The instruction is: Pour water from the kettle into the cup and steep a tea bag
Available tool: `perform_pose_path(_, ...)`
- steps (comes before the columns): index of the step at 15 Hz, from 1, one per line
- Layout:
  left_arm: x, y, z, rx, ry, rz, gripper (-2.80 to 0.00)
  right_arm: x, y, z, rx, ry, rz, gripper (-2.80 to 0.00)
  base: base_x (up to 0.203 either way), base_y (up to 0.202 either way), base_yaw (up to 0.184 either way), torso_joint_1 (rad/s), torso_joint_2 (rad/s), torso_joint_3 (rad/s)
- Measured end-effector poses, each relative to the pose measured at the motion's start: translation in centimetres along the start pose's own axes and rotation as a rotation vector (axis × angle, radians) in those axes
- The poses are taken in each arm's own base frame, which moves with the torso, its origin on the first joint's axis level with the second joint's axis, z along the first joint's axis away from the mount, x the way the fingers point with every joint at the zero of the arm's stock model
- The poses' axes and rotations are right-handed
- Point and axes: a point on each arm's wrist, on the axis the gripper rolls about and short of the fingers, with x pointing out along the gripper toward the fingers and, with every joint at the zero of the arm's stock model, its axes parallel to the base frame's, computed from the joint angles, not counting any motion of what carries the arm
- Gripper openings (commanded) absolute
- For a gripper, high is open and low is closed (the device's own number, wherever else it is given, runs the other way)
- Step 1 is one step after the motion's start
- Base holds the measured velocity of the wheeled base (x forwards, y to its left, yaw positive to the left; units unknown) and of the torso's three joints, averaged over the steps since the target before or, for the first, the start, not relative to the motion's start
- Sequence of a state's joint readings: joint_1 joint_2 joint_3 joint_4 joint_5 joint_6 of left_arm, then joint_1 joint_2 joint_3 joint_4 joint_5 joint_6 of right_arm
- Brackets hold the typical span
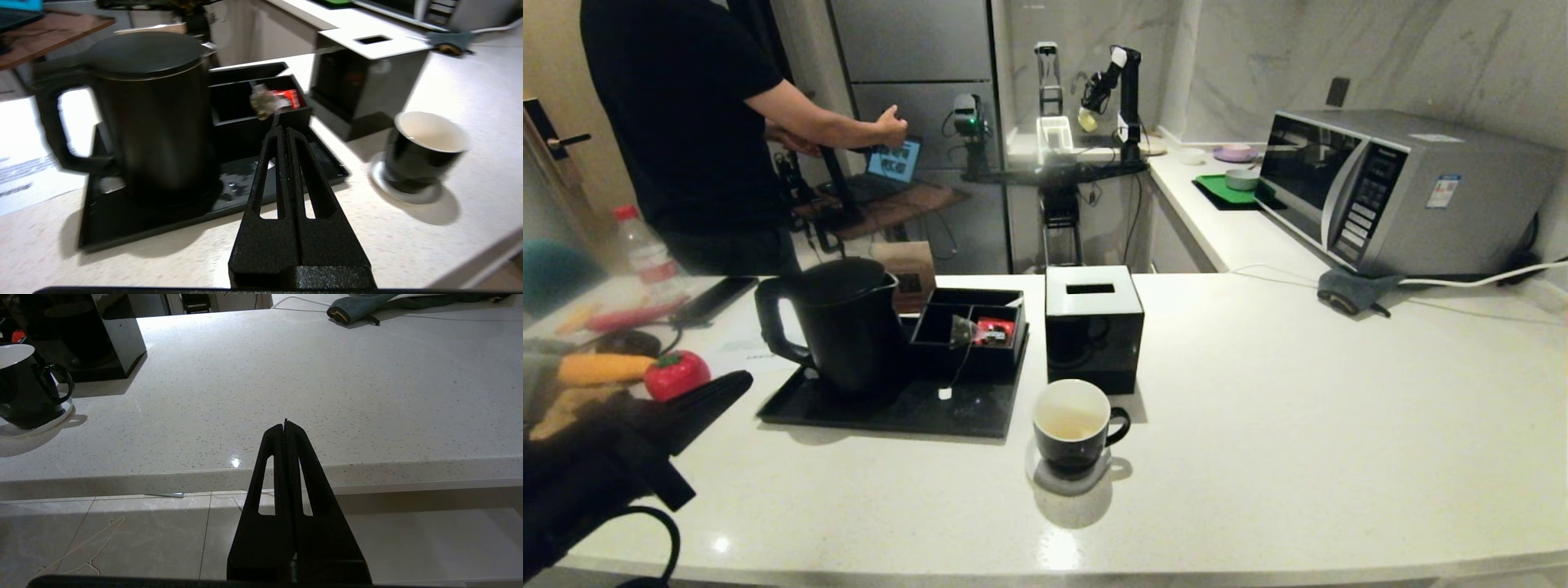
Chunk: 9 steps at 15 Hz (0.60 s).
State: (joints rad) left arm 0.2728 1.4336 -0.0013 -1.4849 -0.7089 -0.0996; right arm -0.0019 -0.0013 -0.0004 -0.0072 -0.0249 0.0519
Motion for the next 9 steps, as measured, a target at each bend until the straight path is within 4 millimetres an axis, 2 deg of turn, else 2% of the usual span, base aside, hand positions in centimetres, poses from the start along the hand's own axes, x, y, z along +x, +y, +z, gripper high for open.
perform_pose_path(5, -1.5, -1.5, 0.3, -0.024, 0.028, -0.006, -2.80, 0.0, 0.0, 0.0, 0.000, 0.000, 0.001, -2.80, 0.000, 0.000, 0.000, 0.000, 0.00, 0.000)
perform_pose_path(9, -3.0, -3.6, 0.2, -0.056, 0.072, -0.054, -2.80, 0.0, 0.0, 0.0, 0.000, 0.000, 0.000, -2.80, 0.000, 0.000, 0.000, 0.000, 0.00, 0.000)
